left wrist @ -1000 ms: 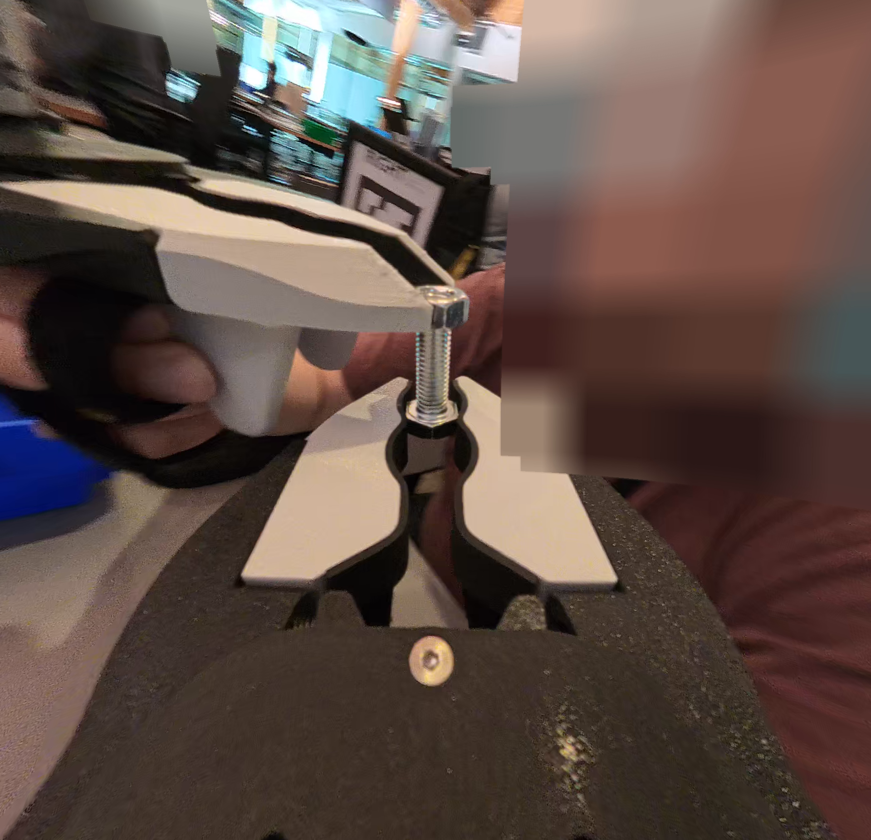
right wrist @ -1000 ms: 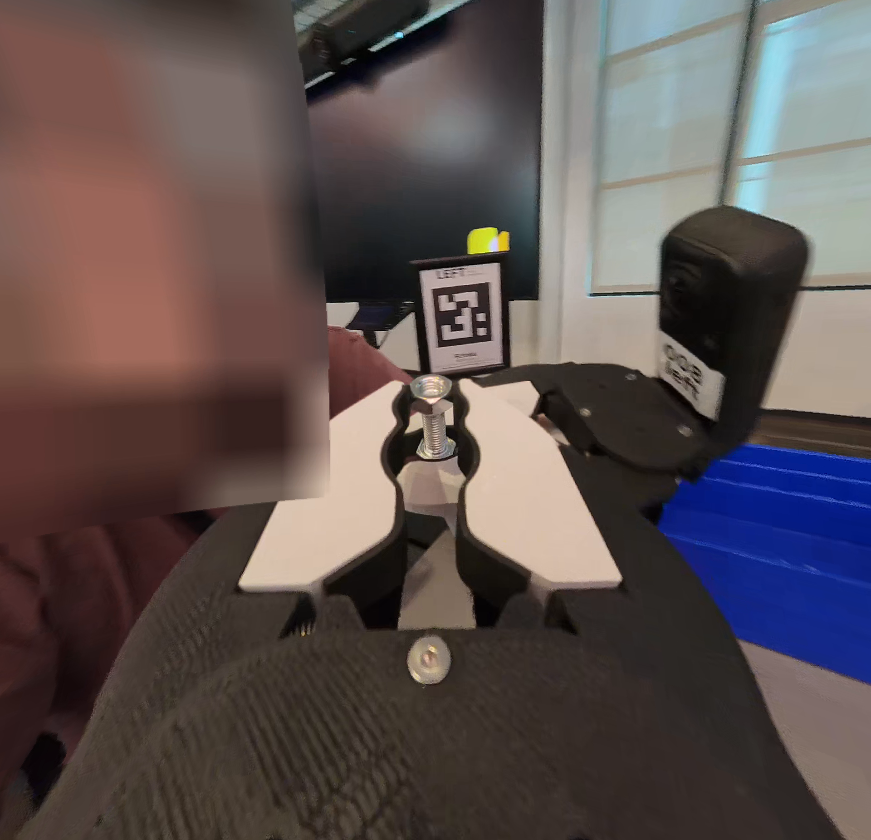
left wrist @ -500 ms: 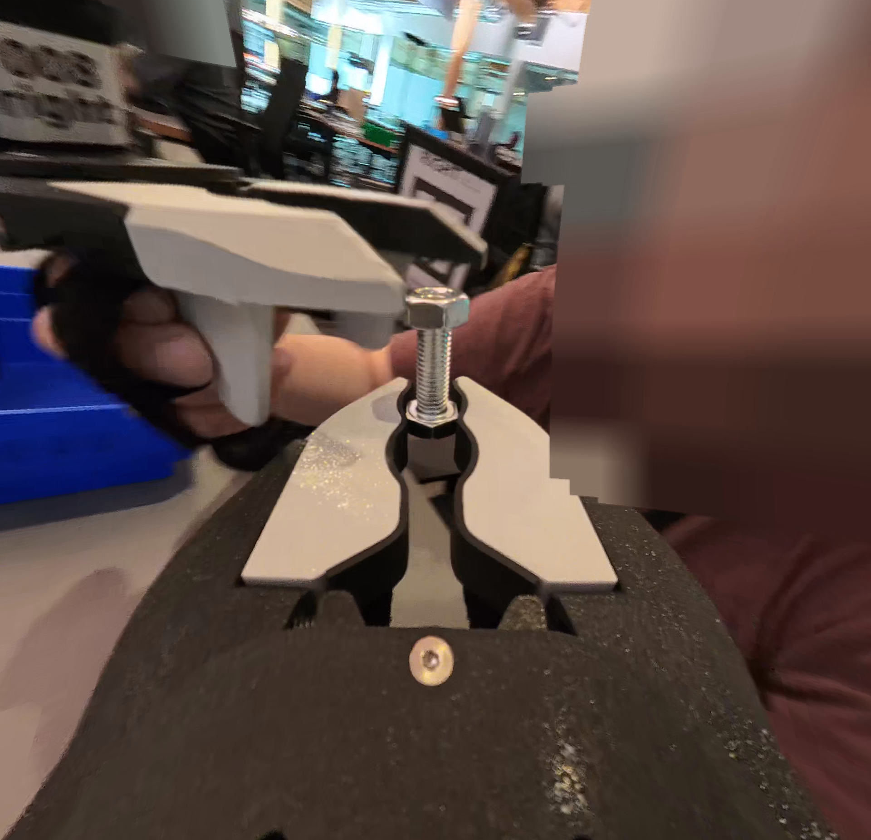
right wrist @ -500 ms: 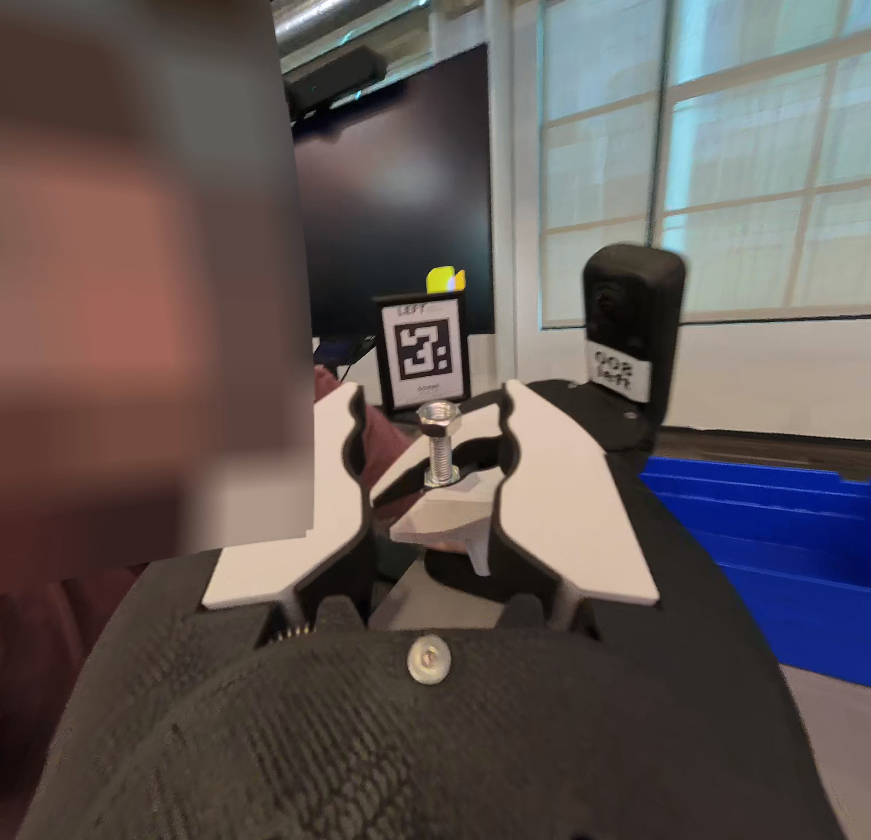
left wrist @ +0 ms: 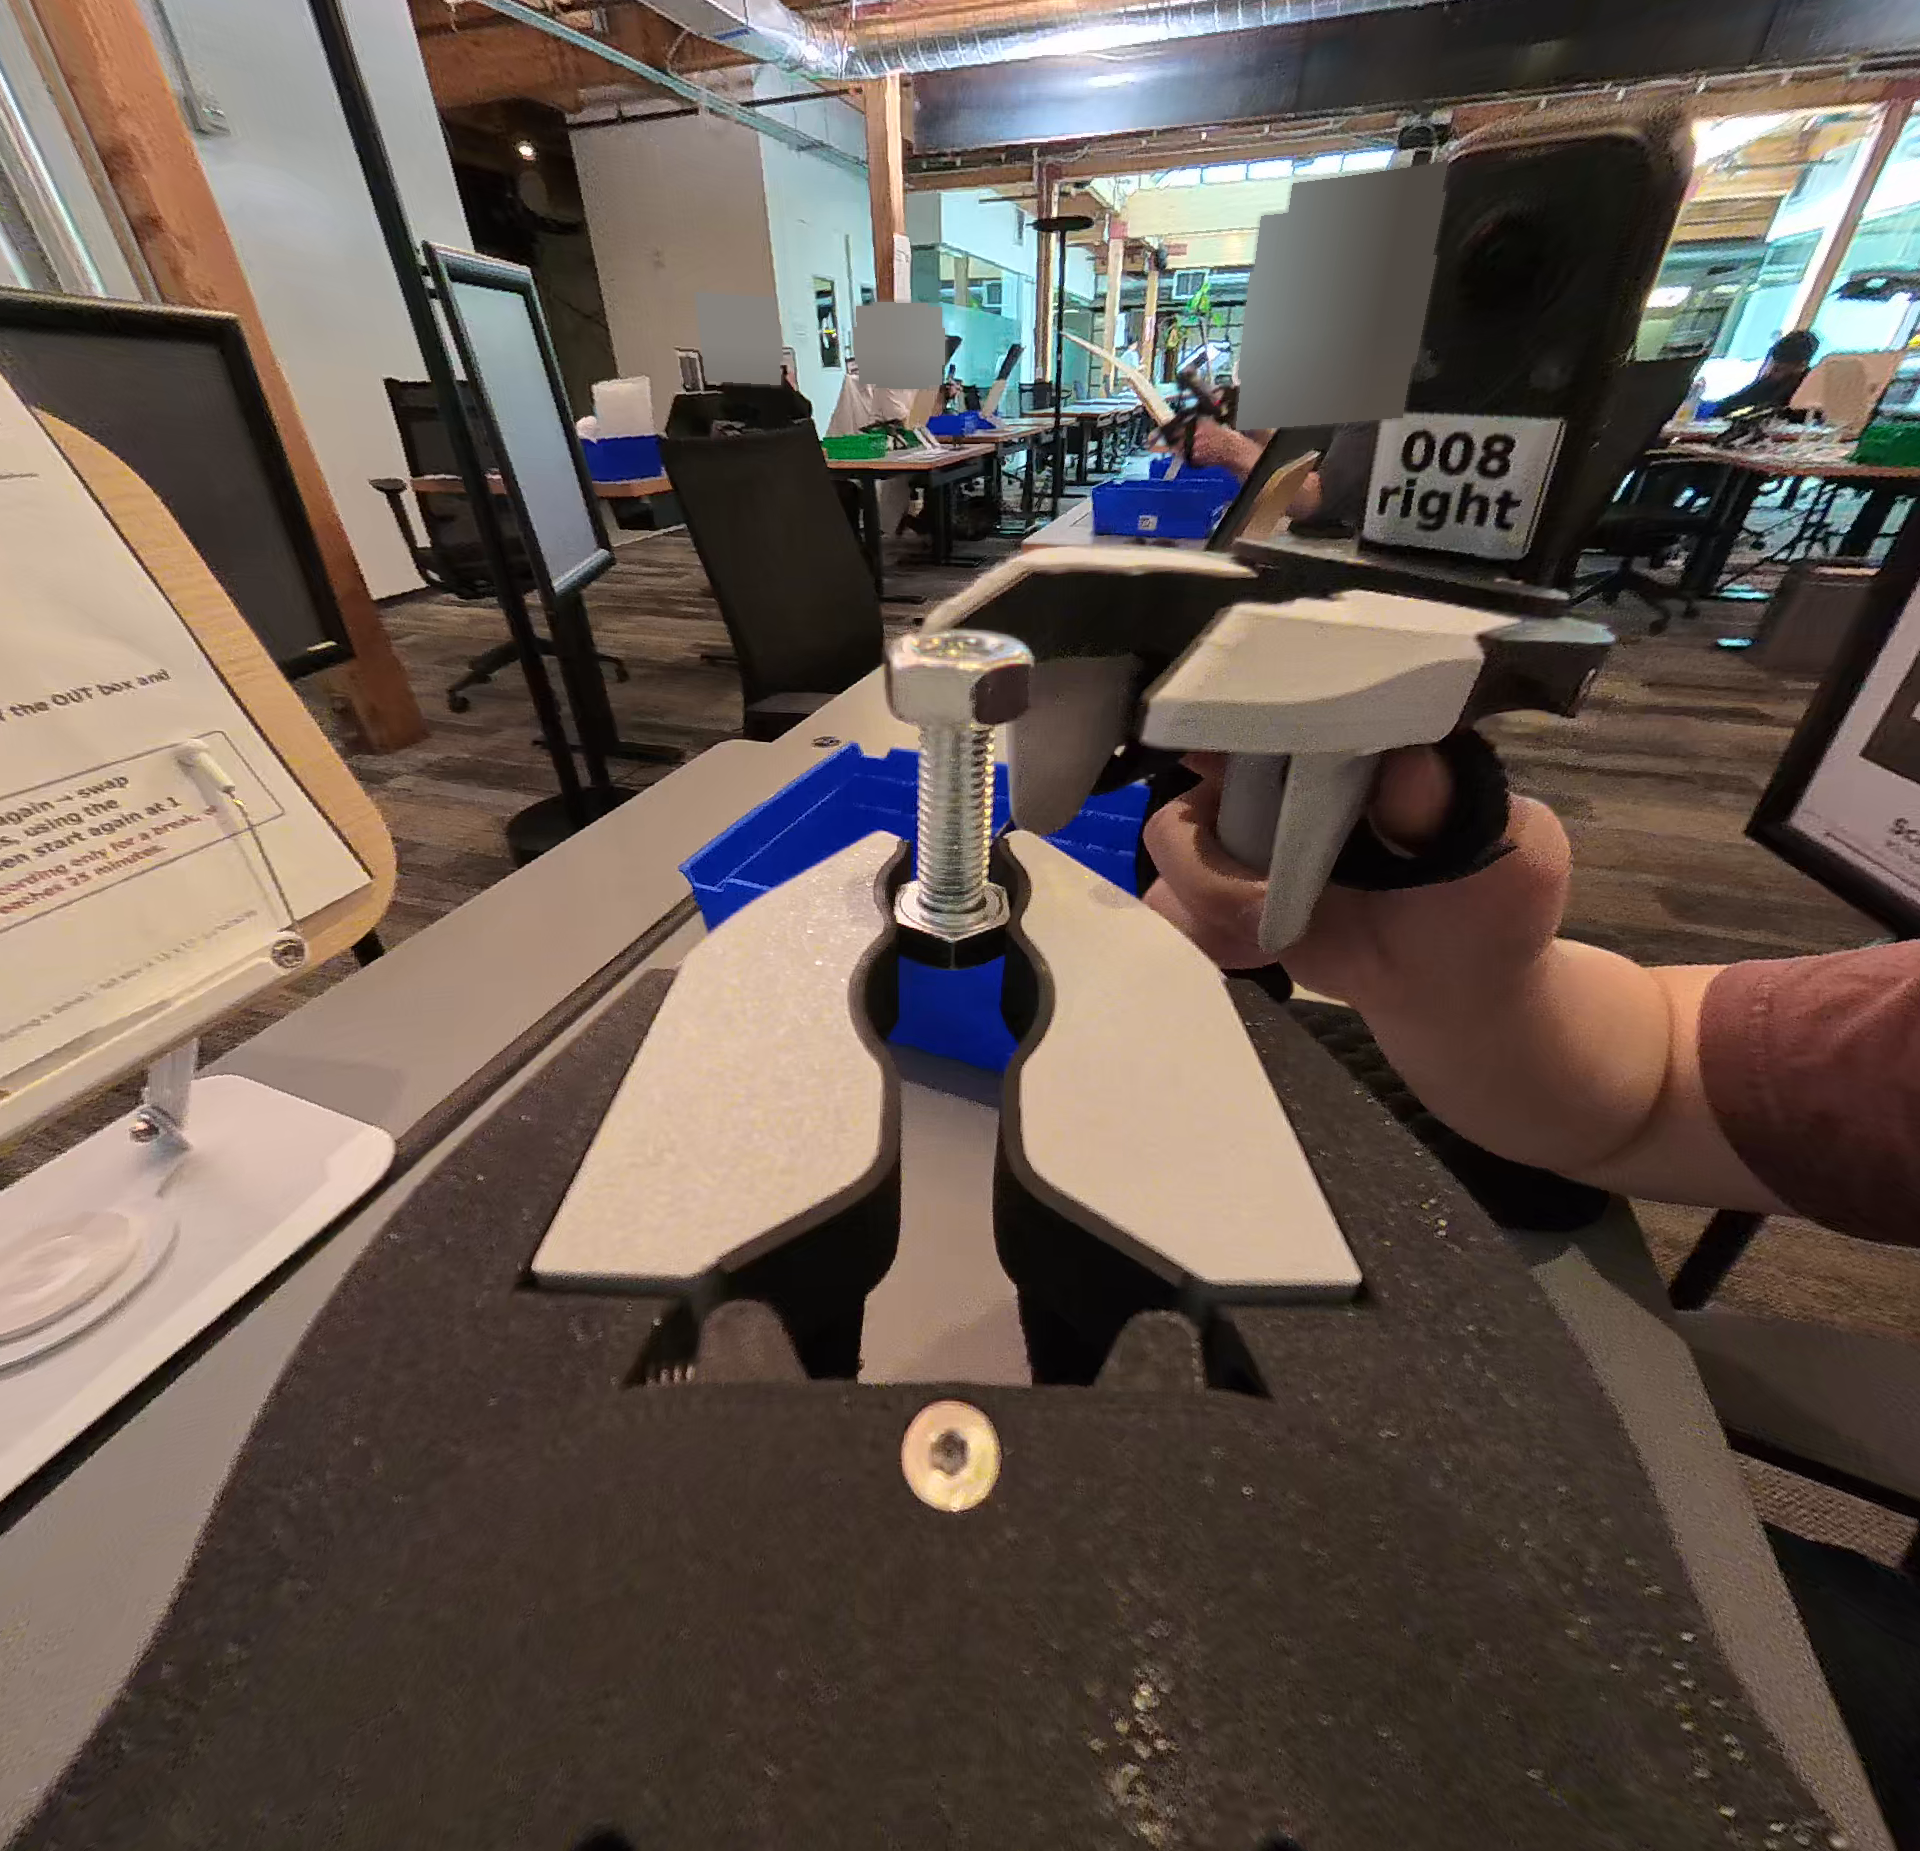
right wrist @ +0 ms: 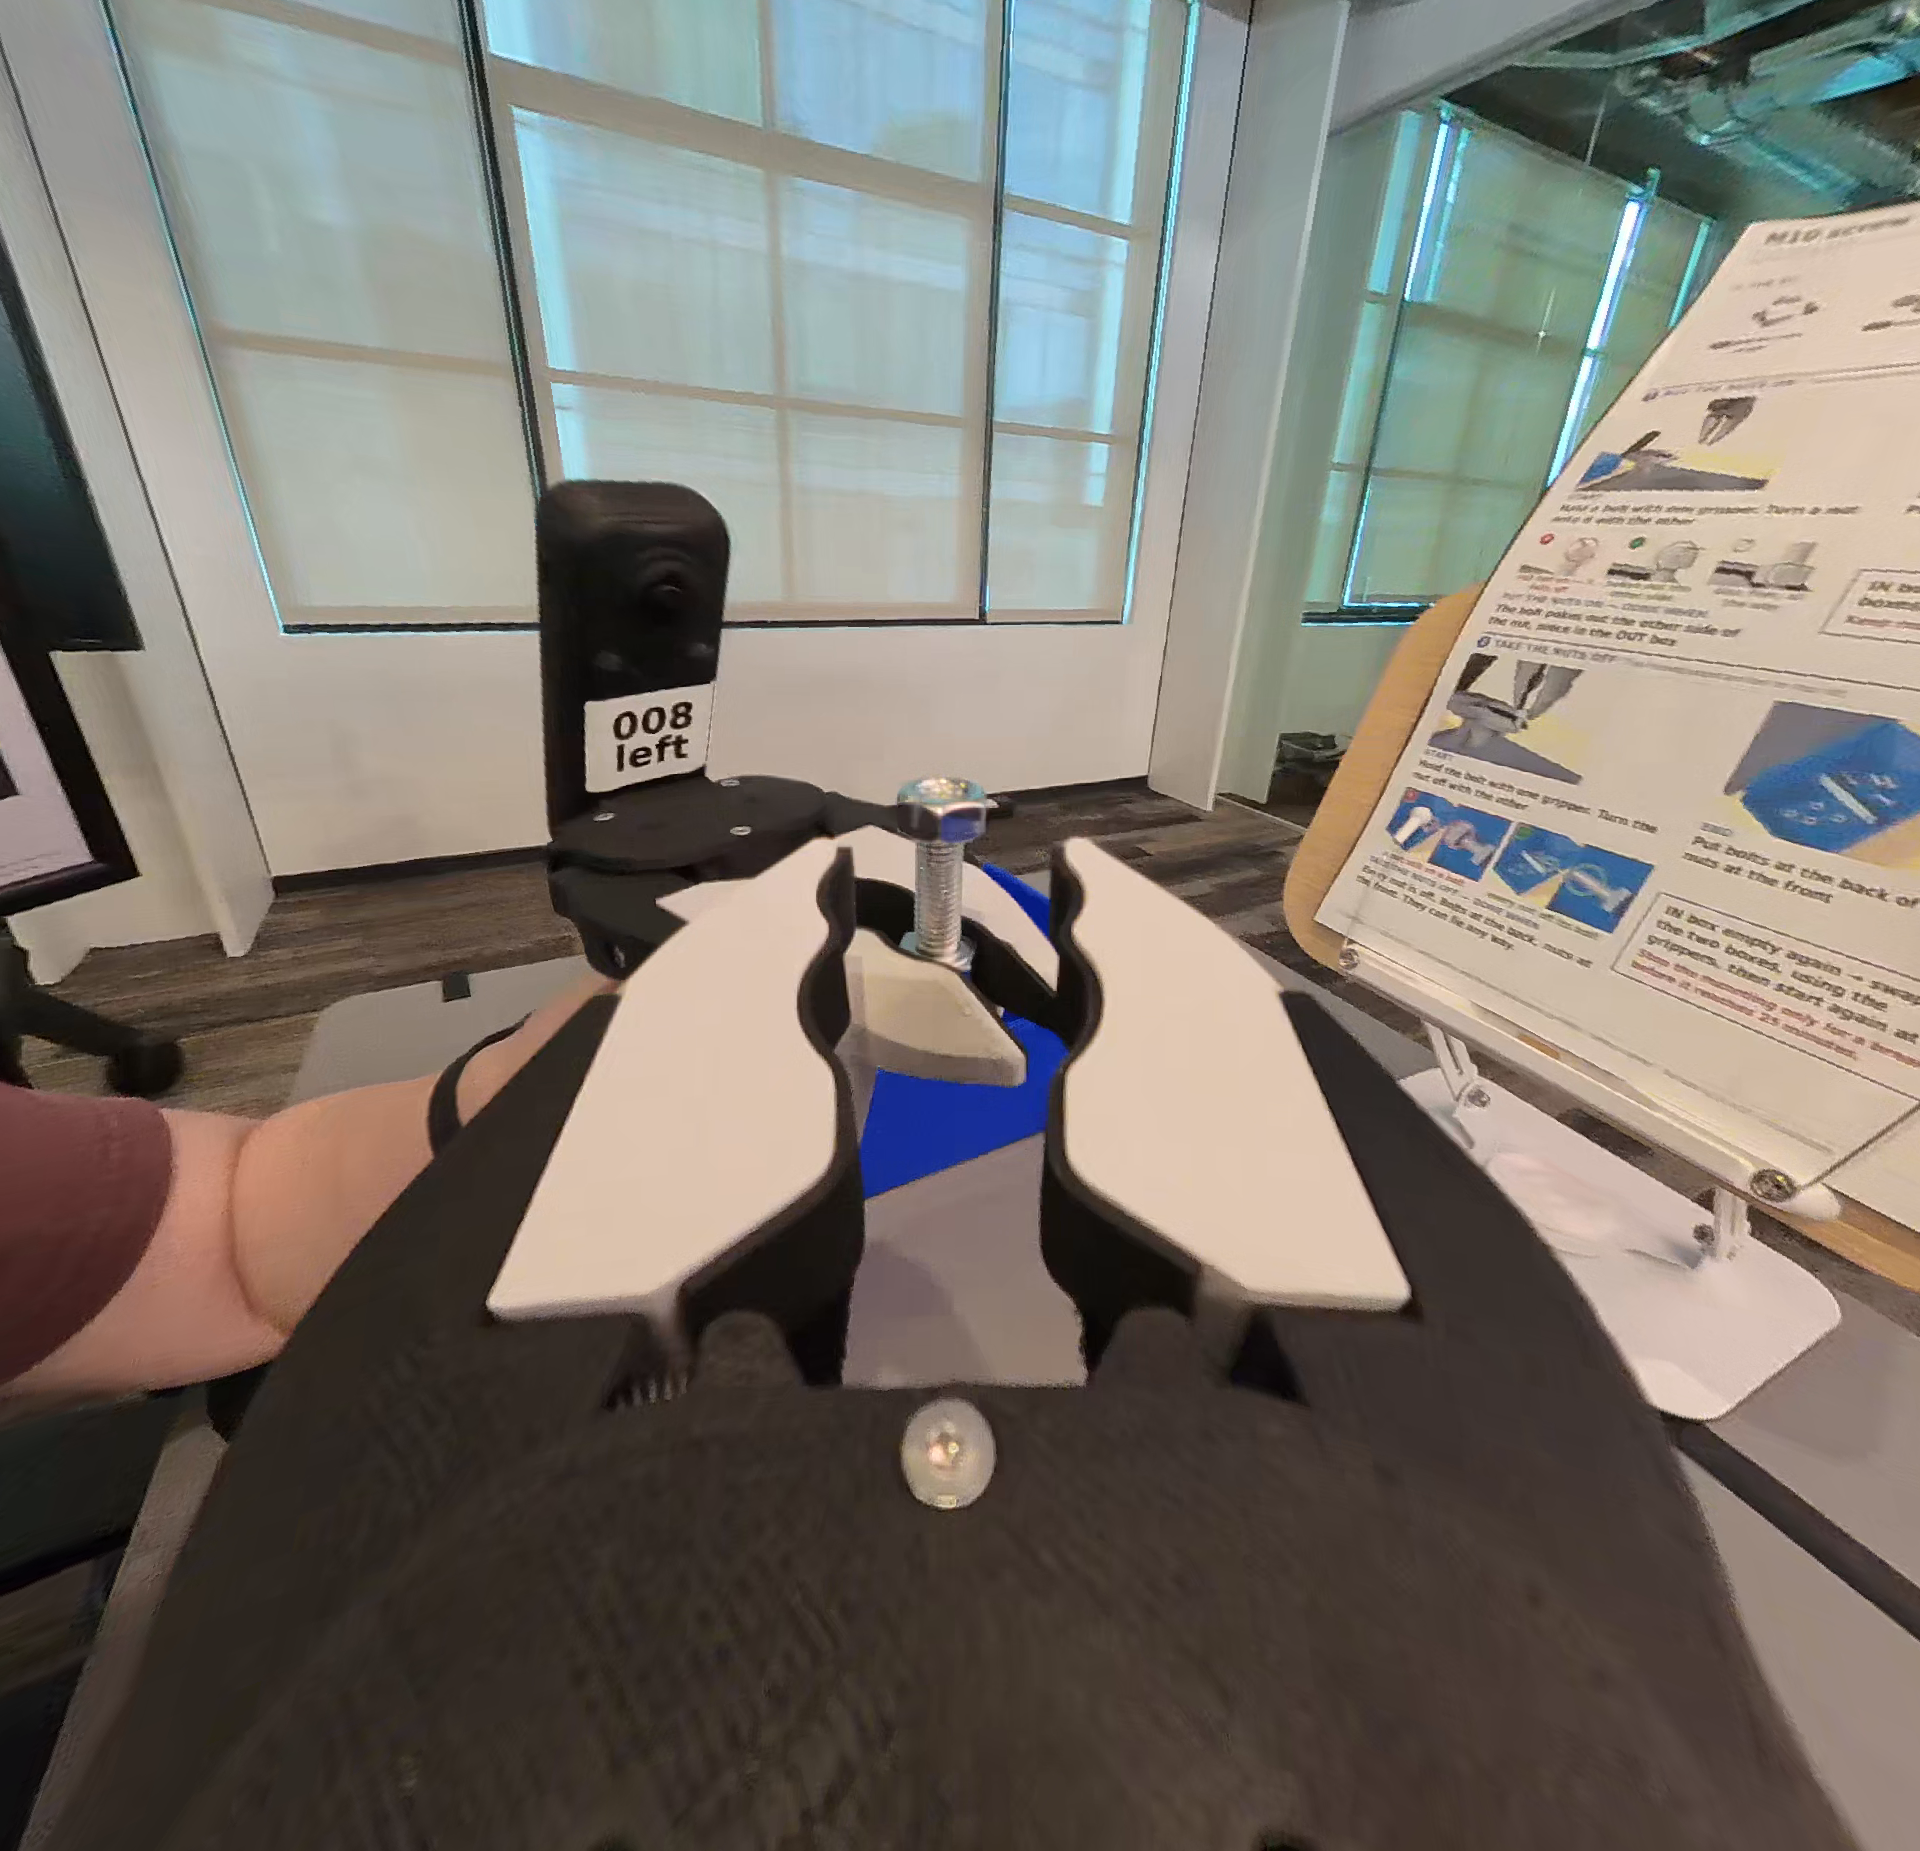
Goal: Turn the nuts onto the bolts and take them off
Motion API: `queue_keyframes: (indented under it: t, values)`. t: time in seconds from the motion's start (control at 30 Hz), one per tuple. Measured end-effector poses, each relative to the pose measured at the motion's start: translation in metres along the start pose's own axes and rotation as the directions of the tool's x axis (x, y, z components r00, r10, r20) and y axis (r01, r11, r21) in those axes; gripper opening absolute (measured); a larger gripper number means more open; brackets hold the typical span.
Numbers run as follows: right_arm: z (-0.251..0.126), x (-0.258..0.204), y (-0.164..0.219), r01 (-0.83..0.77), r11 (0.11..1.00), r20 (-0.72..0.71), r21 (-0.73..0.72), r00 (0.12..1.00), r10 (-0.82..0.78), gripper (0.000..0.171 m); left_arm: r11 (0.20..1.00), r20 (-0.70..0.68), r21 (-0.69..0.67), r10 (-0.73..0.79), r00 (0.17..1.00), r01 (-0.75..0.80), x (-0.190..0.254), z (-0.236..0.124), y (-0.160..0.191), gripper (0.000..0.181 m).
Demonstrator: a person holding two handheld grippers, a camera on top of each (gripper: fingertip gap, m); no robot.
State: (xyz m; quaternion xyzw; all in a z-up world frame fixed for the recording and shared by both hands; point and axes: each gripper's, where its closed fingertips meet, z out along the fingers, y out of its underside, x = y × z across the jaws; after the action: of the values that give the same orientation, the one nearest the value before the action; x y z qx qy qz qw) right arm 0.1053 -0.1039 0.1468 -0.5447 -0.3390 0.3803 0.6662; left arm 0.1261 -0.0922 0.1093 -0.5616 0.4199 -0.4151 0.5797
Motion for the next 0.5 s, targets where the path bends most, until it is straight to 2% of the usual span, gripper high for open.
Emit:
queue_keyframes:
  t: [0.13,0.27,0.37,0.43,0.5]
  values:
    - [0.001,0.000,0.003,-0.033,0.999,-0.005,-0.001,0.999,0.033,0.035,0.998,0.023,-0.046,0.050,0.998,-0.049,0.003,0.005,0.008,0.014]
    - [0.002,-0.001,0.005,-0.026,0.999,0.014,-0.027,1.000,0.027,0.017,0.996,0.008,-0.068,0.057,0.998,-0.057,0.007,0.009,0.013,0.014]
    - [0.001,-0.003,0.006,-0.023,0.998,0.061,-0.059,0.998,0.026,0.017,0.996,-0.016,-0.074,0.056,0.998,-0.057,0.010,0.009,0.013,0.014]
    - [-0.003,-0.011,0.004,-0.034,0.996,0.168,-0.087,0.985,0.049,0.018,0.994,-0.082,-0.083,0.062,0.995,-0.068,0.018,0.009,0.014,0.014]
    - [-0.012,-0.026,-0.003,-0.110,0.988,0.355,-0.106,0.924,0.141,0.018,0.995,-0.212,-0.060,0.064,0.975,-0.078,0.037,0.006,0.009,0.014]
